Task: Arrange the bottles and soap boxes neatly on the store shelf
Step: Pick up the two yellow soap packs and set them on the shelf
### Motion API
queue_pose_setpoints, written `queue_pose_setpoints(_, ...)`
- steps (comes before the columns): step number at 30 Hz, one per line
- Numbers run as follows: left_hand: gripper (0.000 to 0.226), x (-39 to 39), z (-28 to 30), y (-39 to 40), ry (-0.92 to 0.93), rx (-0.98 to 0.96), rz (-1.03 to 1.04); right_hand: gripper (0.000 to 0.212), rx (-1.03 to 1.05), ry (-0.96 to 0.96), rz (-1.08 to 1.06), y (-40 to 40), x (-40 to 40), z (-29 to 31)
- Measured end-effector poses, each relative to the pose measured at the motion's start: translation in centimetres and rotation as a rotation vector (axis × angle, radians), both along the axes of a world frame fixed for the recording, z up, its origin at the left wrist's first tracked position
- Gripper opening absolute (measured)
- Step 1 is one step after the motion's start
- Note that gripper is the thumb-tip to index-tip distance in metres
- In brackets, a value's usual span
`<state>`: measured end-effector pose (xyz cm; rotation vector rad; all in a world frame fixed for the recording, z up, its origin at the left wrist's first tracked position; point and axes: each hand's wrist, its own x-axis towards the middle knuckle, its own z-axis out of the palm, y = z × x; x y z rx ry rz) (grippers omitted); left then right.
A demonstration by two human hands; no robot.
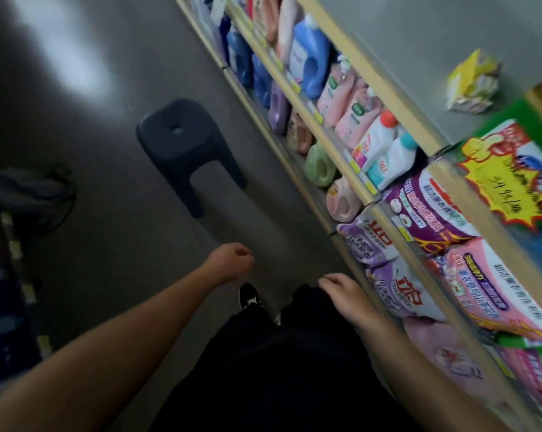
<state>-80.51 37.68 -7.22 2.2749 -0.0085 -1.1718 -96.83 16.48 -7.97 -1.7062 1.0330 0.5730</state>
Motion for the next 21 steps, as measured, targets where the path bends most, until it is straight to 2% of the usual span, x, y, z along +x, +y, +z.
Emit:
queue_pose_setpoints(3,0.016,5.4,0.8,-3.3,0.056,-0.080,0.062,0.022,-0.023,-0.107,-0.129,-2.8,4.5,1.6)
queue_pose_setpoints(7,0.011,11.2,2.9,-10.1,0.160,-0.253,0.184,0.018,-0.124,-0.389,-0.336,-9.0,11.4,5.8)
queue_pose_setpoints(11,0.008,16.0,6.5,-18.7,0.062,-0.385,0.103,0.022,-0.460,-0.578,-0.439,-16.2,16.9,10.8)
queue_pose_setpoints(14,0.014,19.2,9.5,-24.9,0.085,-0.500,0.047,0.041,-0.716,-0.537,-0.465,-21.3,20.0,12.8)
queue_pose_setpoints(17,0.006,21.6,11.9,-30.1,0.124,-0.556,-0.030,0.056,-0.870,-0.405,-0.494,-25.2,22.4,12.9)
queue_pose_setpoints(21,0.007,23.7,13.4,-35.0,0.148,-0.614,-0.118,0.080,-0.840,-0.265,-0.509,-29.0,24.6,10.8)
